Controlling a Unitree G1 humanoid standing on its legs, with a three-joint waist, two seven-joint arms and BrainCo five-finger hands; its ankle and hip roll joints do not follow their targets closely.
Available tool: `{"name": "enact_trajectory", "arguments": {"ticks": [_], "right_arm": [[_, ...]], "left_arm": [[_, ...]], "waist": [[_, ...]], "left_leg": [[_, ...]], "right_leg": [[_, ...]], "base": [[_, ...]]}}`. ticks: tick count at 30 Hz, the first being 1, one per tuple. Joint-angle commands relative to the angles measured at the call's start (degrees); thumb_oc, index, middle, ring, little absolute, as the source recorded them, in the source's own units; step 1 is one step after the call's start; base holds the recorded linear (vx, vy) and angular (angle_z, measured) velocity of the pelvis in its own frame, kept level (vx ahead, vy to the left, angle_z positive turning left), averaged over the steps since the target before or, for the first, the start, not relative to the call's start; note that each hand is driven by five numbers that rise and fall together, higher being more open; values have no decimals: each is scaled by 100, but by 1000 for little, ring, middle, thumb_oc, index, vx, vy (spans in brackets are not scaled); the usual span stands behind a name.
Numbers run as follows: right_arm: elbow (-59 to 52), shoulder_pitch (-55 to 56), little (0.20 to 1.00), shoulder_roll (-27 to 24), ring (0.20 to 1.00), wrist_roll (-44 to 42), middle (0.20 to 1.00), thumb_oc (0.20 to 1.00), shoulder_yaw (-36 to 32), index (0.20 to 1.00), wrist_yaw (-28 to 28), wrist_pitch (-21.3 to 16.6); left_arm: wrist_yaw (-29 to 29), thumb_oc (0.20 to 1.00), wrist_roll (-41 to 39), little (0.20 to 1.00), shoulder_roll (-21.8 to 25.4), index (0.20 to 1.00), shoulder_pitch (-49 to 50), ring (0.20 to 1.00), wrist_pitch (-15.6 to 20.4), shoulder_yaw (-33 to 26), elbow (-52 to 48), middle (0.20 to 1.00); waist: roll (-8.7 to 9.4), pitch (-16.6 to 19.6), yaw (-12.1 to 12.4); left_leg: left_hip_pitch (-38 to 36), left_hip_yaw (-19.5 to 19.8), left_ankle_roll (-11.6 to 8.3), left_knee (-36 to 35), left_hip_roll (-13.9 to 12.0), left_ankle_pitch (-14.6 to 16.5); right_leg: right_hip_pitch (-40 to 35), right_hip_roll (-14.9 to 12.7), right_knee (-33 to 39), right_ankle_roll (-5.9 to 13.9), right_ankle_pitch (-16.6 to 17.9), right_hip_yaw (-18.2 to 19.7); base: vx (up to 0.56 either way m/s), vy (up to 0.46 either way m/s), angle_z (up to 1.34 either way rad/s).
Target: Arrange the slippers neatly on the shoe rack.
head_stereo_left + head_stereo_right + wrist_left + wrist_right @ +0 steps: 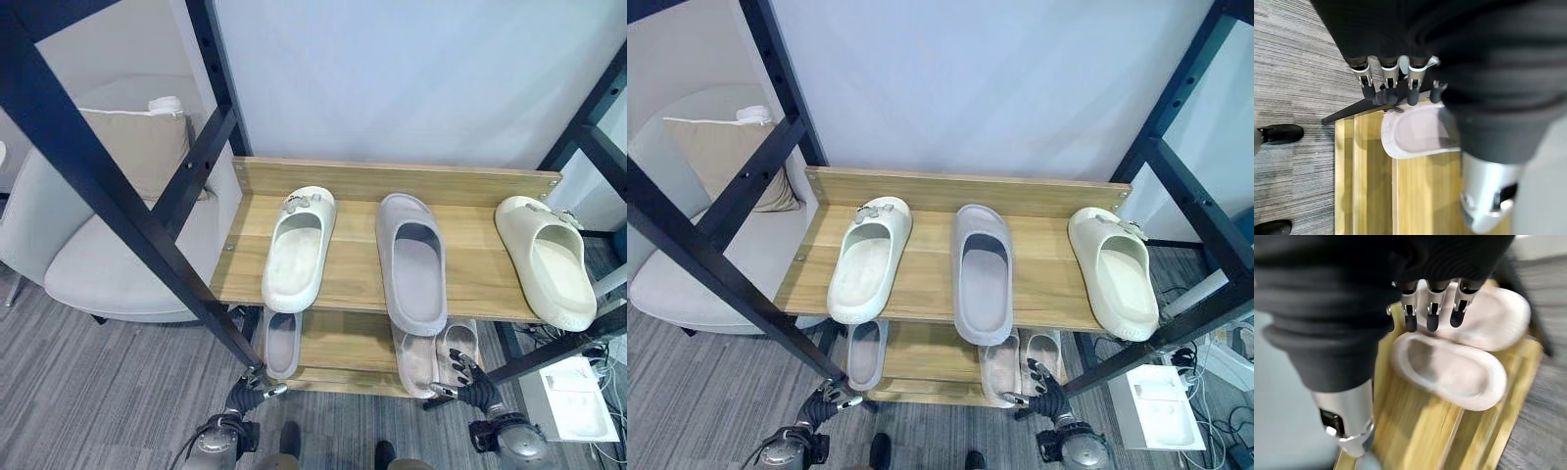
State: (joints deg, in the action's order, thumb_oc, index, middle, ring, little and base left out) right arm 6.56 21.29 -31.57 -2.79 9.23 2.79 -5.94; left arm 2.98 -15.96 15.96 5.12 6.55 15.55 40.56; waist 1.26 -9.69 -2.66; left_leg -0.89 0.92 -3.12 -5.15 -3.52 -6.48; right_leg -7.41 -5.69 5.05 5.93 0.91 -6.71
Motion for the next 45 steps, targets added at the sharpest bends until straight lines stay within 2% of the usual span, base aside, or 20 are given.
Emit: {"name": "enact_trajectory", "arguments": {"ticks": [1,3,5,8,9,10,13,17,18,20,22,24,26,27,28,29,32,35,37,45], "right_arm": [[-901,68,1000,-531,1000,398,1000,1000,-357,1000,511,-334],[-1791,453,1000,-928,1000,319,1000,1000,-629,1000,942,-421],[-2875,777,1000,-1668,1000,91,1000,1000,-996,1000,1431,-585],[-3108,831,1000,-1855,1000,49,1000,1000,-1121,1000,1484,-603],[-3400,813,1000,-2147,1000,36,1000,1000,-1268,1000,1522,-700],[-4004,890,1000,-2862,1000,-427,1000,1000,-1801,1000,1627,-865],[-4579,735,1000,-3660,1000,-1240,1000,1000,-2504,1000,1570,-1145],[-4689,367,1000,-3818,1000,-1532,1000,1000,-2909,1000,1301,-1312],[-4609,-105,1000,-3633,1000,-1606,1000,1000,-2909,1000,1068,-1372],[-4599,-147,1000,-3632,1000,-1602,1000,1000,-2870,1000,1066,-1370],[-4308,-1199,1000,-2884,1000,-1426,1000,1000,-2509,1000,556,-1396],[-4295,-1246,1000,-2878,1000,-1412,1000,1000,-2462,1000,548,-1394],[-3723,-2012,1000,-2095,1000,-213,1000,1000,-2090,1000,-210,-1240],[-3711,-2042,1000,-2087,1000,-178,1000,1000,-2053,1000,-237,-1239],[-3567,-2276,1000,-1980,1000,1158,1000,1000,-2050,1000,-772,-1141],[-3556,-2300,1000,-1972,1000,1198,1000,1000,-2015,1000,-802,-1137],[-3048,-2747,1000,-1794,1000,2444,1000,1000,-1599,1000,-1448,-873],[-2447,-3122,1000,-1668,1000,3038,1000,1000,-1133,1000,-1692,-628],[-1945,-3418,1000,-1538,1000,3190,1000,1000,-785,1000,-1771,-441],[-1195,-3730,1000,-830,1000,2665,1000,1000,-240,1000,-1771,-369]], "left_arm": [[-181,1000,363,1000,112,1000,-392,1000,121,-172,11,1000],[-237,1000,439,1000,26,1000,-489,1000,118,-177,227,1000],[-216,1000,493,1000,-124,1000,-647,1000,167,-127,527,1000],[-215,1000,506,1000,-166,1000,-663,1000,168,-96,540,1000],[-222,1000,488,1000,-171,1000,-668,1000,186,-88,530,1000],[-224,1000,449,1000,-177,1000,-670,1000,207,-48,476,1000],[-237,1000,392,1000,-175,1000,-595,1000,264,-12,520,1000],[-195,1000,255,1000,-237,1000,-543,1000,340,21,583,1000],[-161,1000,162,1000,-273,1000,-508,1000,373,60,612,1000],[-161,1000,161,1000,-265,1000,-509,1000,374,45,613,1000],[-127,1000,26,1000,-281,1000,-461,1000,392,117,551,1000],[-129,1000,25,1000,-269,1000,-459,1000,391,96,549,1000],[-80,1000,-22,1000,-243,1000,-449,1000,366,78,494,1000],[-79,1000,-22,1000,-236,1000,-449,1000,364,66,492,1000],[-78,1000,13,1000,-221,1000,-415,1000,361,19,461,1000],[-77,1000,15,1000,-217,1000,-413,1000,359,9,459,1000],[-35,1000,114,1000,-163,1000,-368,1000,313,16,467,1000],[-11,1000,185,1000,-113,1000,-316,1000,294,7,505,1000],[8,1000,191,1000,-80,1000,-247,1000,266,-28,536,1000],[23,1000,-21,1000,-121,1000,-149,1000,247,21,555,1000]], "waist": [[209,-122,-127],[229,-90,-204],[241,-11,-334],[226,9,-341],[244,25,-371],[260,90,-422],[289,195,-471],[280,273,-489],[266,308,-470],[275,307,-480],[239,344,-376],[253,339,-397],[223,308,-214],[232,301,-227],[210,287,-133],[216,280,-144],[208,235,51],[236,192,185],[263,152,310],[267,94,550]], "left_leg": [[-530,21,33,64,107,775],[-550,-10,33,63,104,797],[-571,-98,44,71,104,845],[-570,-114,46,74,105,850],[-571,-130,48,77,111,854],[-573,-173,48,82,116,861],[-580,-240,44,78,103,863],[-579,-301,51,80,97,869],[-575,-323,64,63,98,867],[-575,-326,64,64,98,868],[-561,-304,96,42,122,874],[-564,-301,96,43,124,874],[-554,-189,139,58,157,903],[-558,-186,139,60,158,905],[-555,-116,165,69,179,928],[-561,-113,165,71,179,931],[-559,6,202,114,215,964],[-535,102,217,151,235,972],[-521,179,224,182,250,979],[-464,323,242,189,284,961]], "right_leg": [[187,142,-60,-46,-306,-85],[194,137,-70,-25,-299,-49],[251,130,-98,9,-274,50],[265,129,-106,15,-270,67],[278,128,-109,20,-254,95],[298,122,-87,38,-214,150],[313,119,-69,57,-174,190],[341,124,-60,74,-143,244],[364,130,-54,77,-121,268],[366,130,-55,77,-121,271],[347,109,-44,89,-121,235],[342,107,-44,90,-123,232],[276,63,-52,80,-157,128],[270,62,-52,80,-159,126],[233,44,-60,79,-187,86],[226,43,-61,79,-190,84],[164,18,-97,74,-246,-15],[120,4,-95,60,-277,-72],[62,-7,-69,53,-297,-153],[27,-46,-36,59,-318,-270]], "base": [[-27,21,-14],[-31,35,-10],[-42,61,-25],[-18,22,-16],[-45,50,-11],[-52,58,-15],[-41,42,-10],[-15,33,-4],[-11,29,-10],[0,17,-16],[26,30,-12],[10,7,2],[42,27,7],[56,26,14],[34,13,18],[53,18,29],[37,2,14],[37,0,10],[58,1,18],[36,6,15]]}}
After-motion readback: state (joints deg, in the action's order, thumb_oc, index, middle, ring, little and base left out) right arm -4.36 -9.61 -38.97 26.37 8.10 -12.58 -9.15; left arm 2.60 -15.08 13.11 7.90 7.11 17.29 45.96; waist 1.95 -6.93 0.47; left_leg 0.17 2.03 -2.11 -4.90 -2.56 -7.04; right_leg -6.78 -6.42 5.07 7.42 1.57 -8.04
